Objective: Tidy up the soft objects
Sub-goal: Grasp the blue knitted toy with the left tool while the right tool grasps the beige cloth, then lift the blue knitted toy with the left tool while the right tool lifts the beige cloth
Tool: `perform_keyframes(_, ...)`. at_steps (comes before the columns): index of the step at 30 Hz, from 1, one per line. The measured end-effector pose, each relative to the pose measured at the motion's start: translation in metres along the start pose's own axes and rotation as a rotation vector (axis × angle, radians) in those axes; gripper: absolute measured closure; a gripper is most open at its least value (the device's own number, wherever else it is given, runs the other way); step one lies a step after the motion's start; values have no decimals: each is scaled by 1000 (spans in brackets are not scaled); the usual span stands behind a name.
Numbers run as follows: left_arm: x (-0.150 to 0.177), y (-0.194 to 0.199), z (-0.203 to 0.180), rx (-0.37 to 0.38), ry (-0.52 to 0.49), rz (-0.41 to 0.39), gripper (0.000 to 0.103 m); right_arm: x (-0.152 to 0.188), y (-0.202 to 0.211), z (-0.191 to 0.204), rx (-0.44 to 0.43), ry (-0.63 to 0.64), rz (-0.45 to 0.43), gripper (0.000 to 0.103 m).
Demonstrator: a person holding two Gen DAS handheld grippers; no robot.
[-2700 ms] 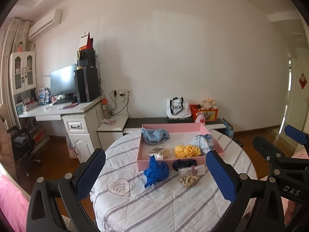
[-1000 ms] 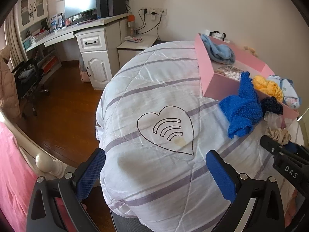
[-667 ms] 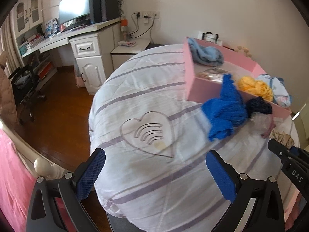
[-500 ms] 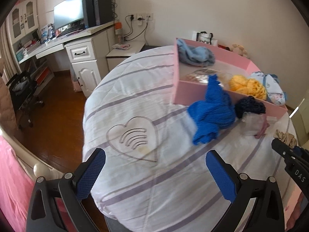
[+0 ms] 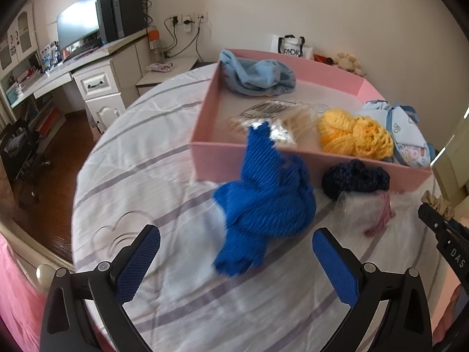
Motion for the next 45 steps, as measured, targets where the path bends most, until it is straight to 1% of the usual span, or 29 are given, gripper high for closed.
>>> perform_keyframes(5,-13,-25,-7,16,19,44,0,-6,-15,-9,4,-16,20,69)
perform_keyframes(6,-14,-28,-8,22,24,48,3,-7,-18,-10,0,-20,28,69)
perform_keyframes(8,-16,-32,-7,29,27,45,18,-6,-24,-10,-4,-22,37,69)
perform_keyframes(9,-17,-32,-8,22,22,33,34,-6,-26,-11,-4,-22,42,69)
perform_keyframes(10,-17,-31,-9,3,1,20,44,-7,-28,-11,-3,-22,44,69)
perform_keyframes(12,-17,-32,-16,-7,-39,8,52,-8,-30,-11,-2,-20,42,69)
perform_keyframes(13,-16,-31,-18,0,-50,4,53,-8,-30,-10,0,-18,41,68)
perform_keyframes(18,-11,-26,-25,-30,-80,-31,54,-8,-29,-10,-5,-20,41,68)
perform_keyframes(22,-6,-22,-26,-22,-80,-35,54,-6,-23,-8,-9,-20,33,68)
perform_keyframes(29,-2,-5,-25,-12,-76,-66,54,-3,-3,-6,-9,-14,-1,69)
perform_keyframes(36,12,22,-23,1,-77,-99,54,3,24,-2,-13,-1,-44,69)
perform_keyframes(45,26,70,-23,12,-74,-177,54,3,69,6,-25,18,-128,69)
Point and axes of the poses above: each gripper's, at about its wrist camera, not at the fingertips, and y roughly against the way its jaws point, z to its left, x to its underside, the point moved 5 cm from there along -y, roughly the way its jaws point, and after that the axes turned 3 degrees about z, right-handed, at the moved point
